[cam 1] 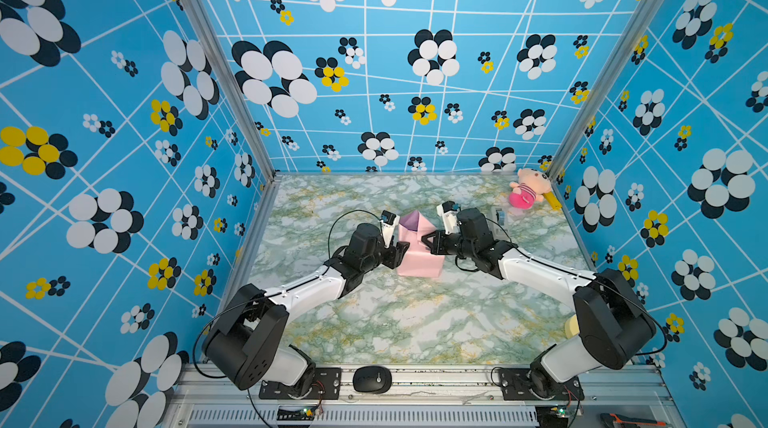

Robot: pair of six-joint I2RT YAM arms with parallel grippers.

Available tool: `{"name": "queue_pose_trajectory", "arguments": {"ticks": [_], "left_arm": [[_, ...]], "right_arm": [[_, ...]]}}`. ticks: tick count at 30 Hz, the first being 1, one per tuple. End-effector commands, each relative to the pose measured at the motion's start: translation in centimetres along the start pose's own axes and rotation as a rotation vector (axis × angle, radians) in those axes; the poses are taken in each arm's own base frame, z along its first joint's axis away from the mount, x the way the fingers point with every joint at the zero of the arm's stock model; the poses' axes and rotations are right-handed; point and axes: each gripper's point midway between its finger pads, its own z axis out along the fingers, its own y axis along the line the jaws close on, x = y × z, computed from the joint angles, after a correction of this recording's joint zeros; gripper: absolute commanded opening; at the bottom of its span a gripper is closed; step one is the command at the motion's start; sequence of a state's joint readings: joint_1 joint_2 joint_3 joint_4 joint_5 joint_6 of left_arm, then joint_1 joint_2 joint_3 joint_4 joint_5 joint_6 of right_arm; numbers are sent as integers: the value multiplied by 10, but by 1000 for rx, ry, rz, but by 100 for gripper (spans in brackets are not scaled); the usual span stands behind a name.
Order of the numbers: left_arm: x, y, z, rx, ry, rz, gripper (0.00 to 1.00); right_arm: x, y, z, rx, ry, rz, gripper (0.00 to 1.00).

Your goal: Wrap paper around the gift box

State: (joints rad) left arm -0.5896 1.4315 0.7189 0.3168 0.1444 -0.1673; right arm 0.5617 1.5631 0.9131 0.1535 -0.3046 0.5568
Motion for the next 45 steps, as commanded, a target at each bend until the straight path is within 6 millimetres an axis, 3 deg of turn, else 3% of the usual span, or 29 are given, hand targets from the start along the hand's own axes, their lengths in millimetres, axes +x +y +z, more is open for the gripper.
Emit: {"name": "queue_pose_trajectory", "arguments": {"ticks": [1, 6, 14, 23, 28, 33, 37, 45], "left_arm": [[27, 10, -2, -40, 79, -16, 57], [27, 15, 10, -23, 48, -79, 56], [17, 18, 22, 9, 5, -144, 44], [16, 16, 23, 31, -26, -152, 12], [10, 14, 22, 43, -47, -150, 19], [7, 11, 21, 36, -44, -101, 6], [4, 5, 15, 47, -46, -40, 23], [-9, -11, 3, 54, -67, 45, 19]], "right_arm": [[52, -46, 7, 160, 167, 44, 5], [56, -44, 9, 138, 177, 44, 5], [64, -44, 9, 123, 201, 35, 5], [65, -44, 9, 120, 201, 31, 5], [65, -45, 9, 122, 201, 29, 5], [69, -47, 10, 130, 211, 31, 5], [70, -48, 11, 131, 212, 31, 5], [69, -48, 11, 129, 209, 31, 5]]}}
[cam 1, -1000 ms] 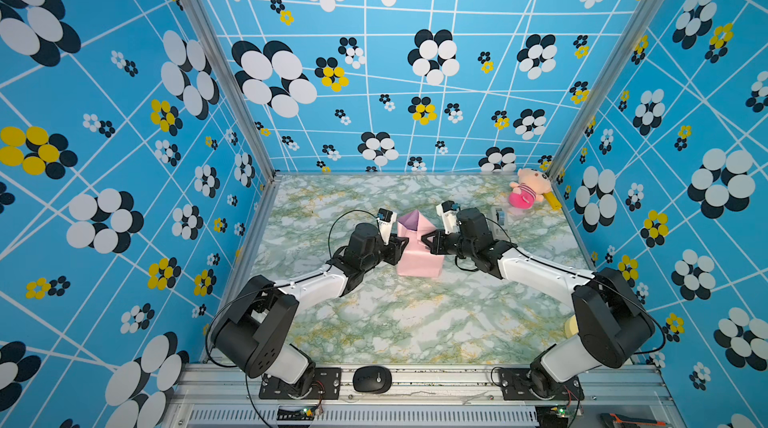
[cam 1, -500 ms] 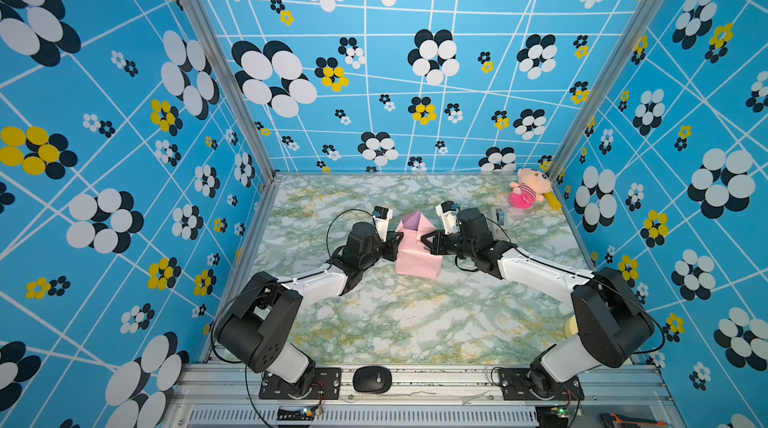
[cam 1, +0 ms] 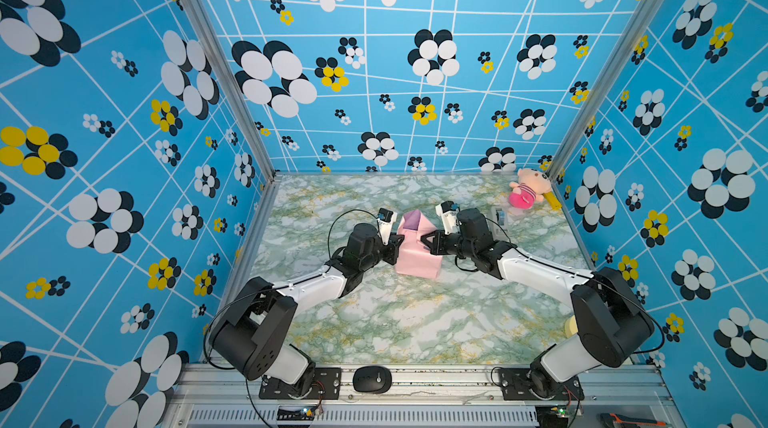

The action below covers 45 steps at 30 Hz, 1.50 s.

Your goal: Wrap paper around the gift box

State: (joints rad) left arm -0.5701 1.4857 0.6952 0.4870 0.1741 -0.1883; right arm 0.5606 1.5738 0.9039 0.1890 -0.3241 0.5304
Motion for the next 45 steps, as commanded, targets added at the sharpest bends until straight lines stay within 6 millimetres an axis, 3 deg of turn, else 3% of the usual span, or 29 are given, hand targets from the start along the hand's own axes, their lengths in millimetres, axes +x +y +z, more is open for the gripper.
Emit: {"name": "queue_pose_trajectory", "arguments": {"ticks": [1, 5, 17, 27, 38, 45], "left_arm": [[2, -16, -8, 26, 21, 69, 19], [0, -22, -10, 21, 15, 102, 11], [13, -28, 9, 76, 72, 108, 10], [-3, -14, 9, 105, 62, -6, 15], [-24, -18, 22, 193, 43, -54, 13], [-5, -20, 29, 215, 126, -28, 10]], "right_arm": [[70, -47, 7, 148, 214, 64, 5], [69, -47, 7, 146, 213, 62, 5], [68, -39, 7, 111, 209, 54, 5], [52, -21, 6, 30, 149, 72, 11], [56, -28, 0, 79, 168, 65, 9], [44, -20, -4, 64, 137, 50, 10]]}}
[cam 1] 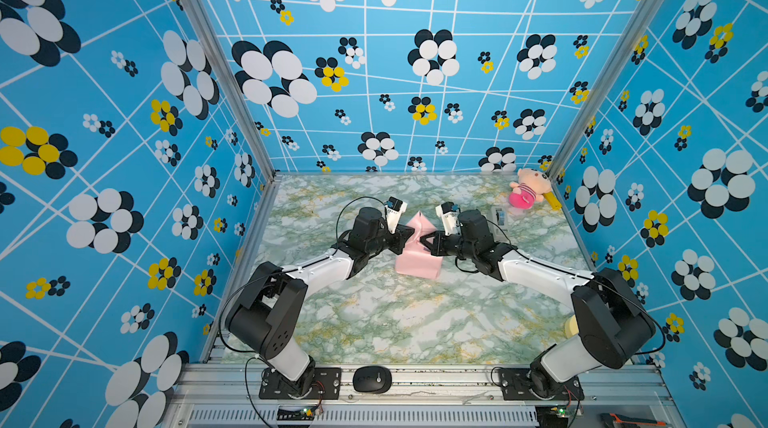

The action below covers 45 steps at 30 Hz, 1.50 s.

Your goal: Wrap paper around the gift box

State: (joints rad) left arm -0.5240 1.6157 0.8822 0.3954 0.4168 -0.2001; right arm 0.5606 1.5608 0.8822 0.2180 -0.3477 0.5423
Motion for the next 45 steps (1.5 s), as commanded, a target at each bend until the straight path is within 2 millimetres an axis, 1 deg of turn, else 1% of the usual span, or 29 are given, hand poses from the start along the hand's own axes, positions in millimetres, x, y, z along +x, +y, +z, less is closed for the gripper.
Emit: {"name": "queue_pose_trajectory", "arguments": {"ticks": [1, 4, 7, 10, 14, 18, 20, 24, 28, 33, 35, 40, 42, 45], "left_arm": [[20, -1, 3, 16, 83, 14, 10], [36, 1, -1, -8, 124, 44, 10], [51, 6, -2, -41, 163, 66, 10], [59, 10, -1, -62, 181, 73, 11], [59, 12, -1, -77, 180, 81, 11], [59, 9, -3, -73, 175, 88, 11], [61, 10, -4, -81, 178, 88, 11], [66, 15, -5, -96, 190, 84, 11], [67, 15, -5, -99, 185, 81, 11], [66, 15, -6, -102, 181, 83, 11], [67, 15, -7, -103, 183, 85, 11], [67, 14, -7, -97, 183, 88, 11], [66, 13, -8, -96, 181, 89, 11], [63, 11, -9, -91, 172, 90, 12]], "right_arm": [[39, -22, -4, 90, 131, 44, 10], [29, -14, -8, 74, 104, 40, 13], [19, -4, -14, 49, 74, 28, 14], [12, 7, -16, 7, 62, 23, 14], [12, 19, -4, -47, 76, 11, 14], [5, 21, 8, -52, 57, 16, 11], [2, 22, 10, -58, 45, 23, 10], [-2, 28, 3, -69, 42, 16, 9], [-13, 34, -7, -69, 2, 3, 9], [-23, 35, -4, -79, -15, 9, 7], [-24, 31, 0, -64, -15, 19, 6], [-19, 21, 11, -42, 10, 40, 5], [-11, 6, 14, 23, 28, 57, 5], [13, -28, 14, 161, 81, 83, 3]]}}
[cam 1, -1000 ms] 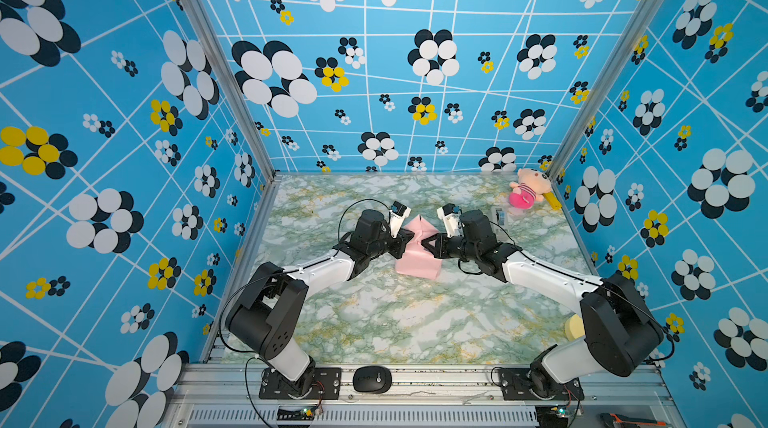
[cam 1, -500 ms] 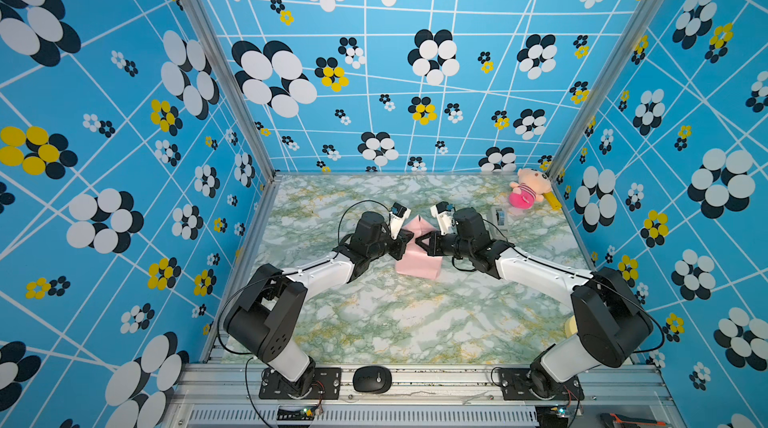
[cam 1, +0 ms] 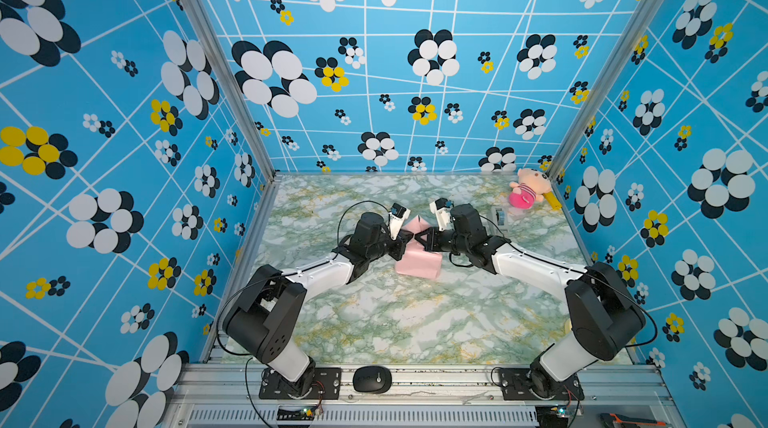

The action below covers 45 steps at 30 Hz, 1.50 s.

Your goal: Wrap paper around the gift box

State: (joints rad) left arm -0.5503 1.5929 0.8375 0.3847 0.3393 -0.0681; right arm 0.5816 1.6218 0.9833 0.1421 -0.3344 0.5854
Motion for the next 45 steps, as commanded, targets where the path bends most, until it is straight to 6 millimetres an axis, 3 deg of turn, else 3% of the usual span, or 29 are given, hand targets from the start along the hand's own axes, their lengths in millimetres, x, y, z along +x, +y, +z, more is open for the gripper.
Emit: {"name": "queue_pose_trajectory", "arguments": {"ticks": [1, 4, 6, 7, 9, 11, 13, 17, 22, 26, 32, 45], "left_arm": [[44, 3, -6, -23, 140, -36, 13], [24, -2, -13, 0, 99, -35, 26], [3, 0, -22, 11, 50, -49, 41], [-12, 4, -26, 10, 15, -66, 54], [-38, 13, -32, 17, -39, -90, 64], [-59, 24, -33, 6, -66, -119, 66], [-77, 33, -28, 13, -75, -133, 60], [-92, 56, 0, 7, -10, -195, 52], [-90, 52, 45, 147, 119, -232, 45], [-76, 33, 59, 268, 207, -221, 37], [-61, 3, 51, 397, 249, -209, 34], [-39, -6, 32, 411, 284, -176, 29]], "right_arm": [[25, -42, 2, 162, 60, 43, 3], [40, -52, 1, 184, 94, 42, 2], [44, -53, 2, 180, 105, 40, 2], [44, -52, 2, 170, 106, 39, 1], [45, -50, 3, 156, 105, 36, 2], [44, -47, 5, 137, 102, 31, 2], [44, -46, 6, 124, 102, 29, 1], [47, -46, 6, 117, 104, 16, 2], [47, -47, 4, 121, 100, 2, 2], [47, -44, 2, 113, 100, -9, 2], [45, -42, 1, 110, 99, -19, 2], [40, -33, -2, 81, 90, -34, 3]]}}
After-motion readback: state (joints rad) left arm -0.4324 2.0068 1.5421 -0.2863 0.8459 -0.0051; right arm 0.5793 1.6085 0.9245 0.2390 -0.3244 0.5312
